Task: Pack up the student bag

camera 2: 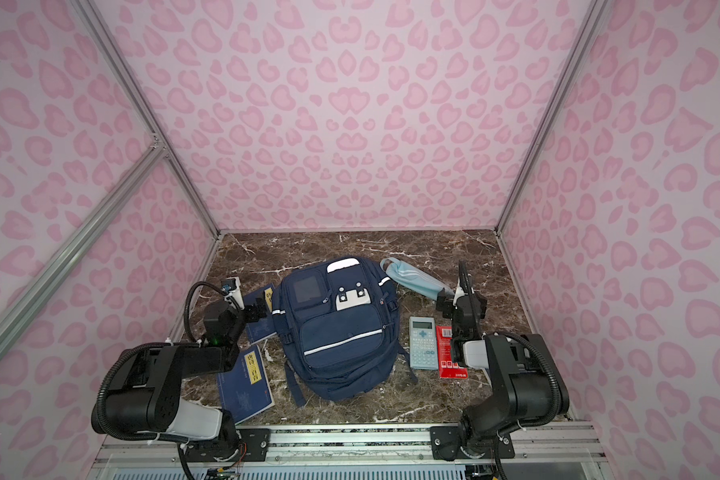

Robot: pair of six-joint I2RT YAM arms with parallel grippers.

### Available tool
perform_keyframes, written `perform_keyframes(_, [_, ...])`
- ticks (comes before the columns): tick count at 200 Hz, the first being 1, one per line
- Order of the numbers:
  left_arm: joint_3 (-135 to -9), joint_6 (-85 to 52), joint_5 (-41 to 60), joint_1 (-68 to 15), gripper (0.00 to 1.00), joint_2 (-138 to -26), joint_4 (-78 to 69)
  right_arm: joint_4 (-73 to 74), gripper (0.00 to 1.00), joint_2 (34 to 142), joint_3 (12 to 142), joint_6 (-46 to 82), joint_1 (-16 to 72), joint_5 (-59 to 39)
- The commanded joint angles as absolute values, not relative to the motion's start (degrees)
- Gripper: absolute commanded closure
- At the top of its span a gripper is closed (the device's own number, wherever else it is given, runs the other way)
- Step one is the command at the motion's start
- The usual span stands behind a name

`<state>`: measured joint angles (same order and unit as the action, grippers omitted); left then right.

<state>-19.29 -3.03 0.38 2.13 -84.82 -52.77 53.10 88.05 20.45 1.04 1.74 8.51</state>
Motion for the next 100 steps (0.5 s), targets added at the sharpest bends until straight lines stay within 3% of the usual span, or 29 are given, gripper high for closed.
perform_keyframes(1, [-19.32,-2.63,0.18,2.12,0.02,-84.46,-55.4,53.75,0.01,88.06,20.3,1.27,1.76,8.35])
perform_keyframes(52, [-19.0,-2.89,-0.41,2.12,0.02,-84.3,-55.84,54.1,0.0,87.84,20.13,1.23,1.76,8.27])
perform_keyframes(74, [-21.2,-4.73,-4.95,2.15,0.02,-79.95,-48.31,53.31,0.0,85.22,19.83,-0.35,2.11,5.96])
perform_keyframes(100, [-24.19,-11.24,-5.63,2.19,0.02,-69.16,-34.34,35.03,0.0,76.32,24.7,1.26,4.98,8.85])
